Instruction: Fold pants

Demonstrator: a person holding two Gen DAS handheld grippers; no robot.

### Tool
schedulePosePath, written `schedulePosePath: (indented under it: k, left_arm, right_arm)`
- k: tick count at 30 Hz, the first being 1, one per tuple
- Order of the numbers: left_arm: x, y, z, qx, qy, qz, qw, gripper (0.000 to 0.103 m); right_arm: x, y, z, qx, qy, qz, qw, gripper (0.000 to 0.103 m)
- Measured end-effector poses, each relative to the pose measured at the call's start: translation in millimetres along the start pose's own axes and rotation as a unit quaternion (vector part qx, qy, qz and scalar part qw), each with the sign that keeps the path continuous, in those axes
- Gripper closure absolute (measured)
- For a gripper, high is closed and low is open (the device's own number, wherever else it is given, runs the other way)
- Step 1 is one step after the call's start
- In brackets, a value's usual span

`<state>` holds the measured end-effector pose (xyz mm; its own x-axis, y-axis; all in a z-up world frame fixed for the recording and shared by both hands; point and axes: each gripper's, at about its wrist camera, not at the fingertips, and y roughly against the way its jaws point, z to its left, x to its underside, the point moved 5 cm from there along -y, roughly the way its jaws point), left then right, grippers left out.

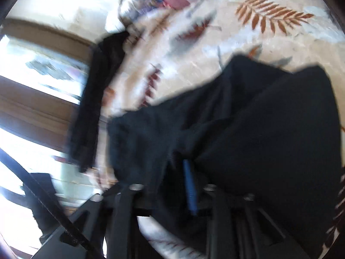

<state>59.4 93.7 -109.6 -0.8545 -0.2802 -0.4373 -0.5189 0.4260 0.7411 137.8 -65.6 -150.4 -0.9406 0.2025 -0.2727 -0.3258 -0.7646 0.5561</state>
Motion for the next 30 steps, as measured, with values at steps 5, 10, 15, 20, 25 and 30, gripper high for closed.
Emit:
schedulePosePath:
  k: [5,10,15,20,25,30]
  left_arm:
    - [-1,-14,-49,0.032,-0.047,0.016,0.9983,0.089]
    - [12,-52,-107,0.074,-0.112,0.045,0.9899,0.072]
    - [16,-103,-77,0.015,-0.089,0.07,0.9934,0.079]
    - [10,-102,-65,0.057,-0.059,0.077,0.9936,0.079]
    - [12,-97,-73,0.032,-0.071,0.072,0.9944,0.079]
    - [8,-102,-112,0.022,-0.1,0.064,0.9927,0.079]
  right_arm:
    - [-19,77,-4,-0.004,0.018,-0.079,0.997,0.043]
    - [-23,112,-59,0.071,-0.024,-0.117,0.99,0.041]
    - [-15,101,-106,0.086,-0.071,-0.107,0.988,0.04]
    - [-18,70,-125,0.034,-0.092,-0.091,0.991,0.039]
    - [-31,58,-116,-0.012,-0.104,-0.088,0.991,0.095]
    - [-41,93,-91,0.005,-0.064,-0.124,0.99,0.096]
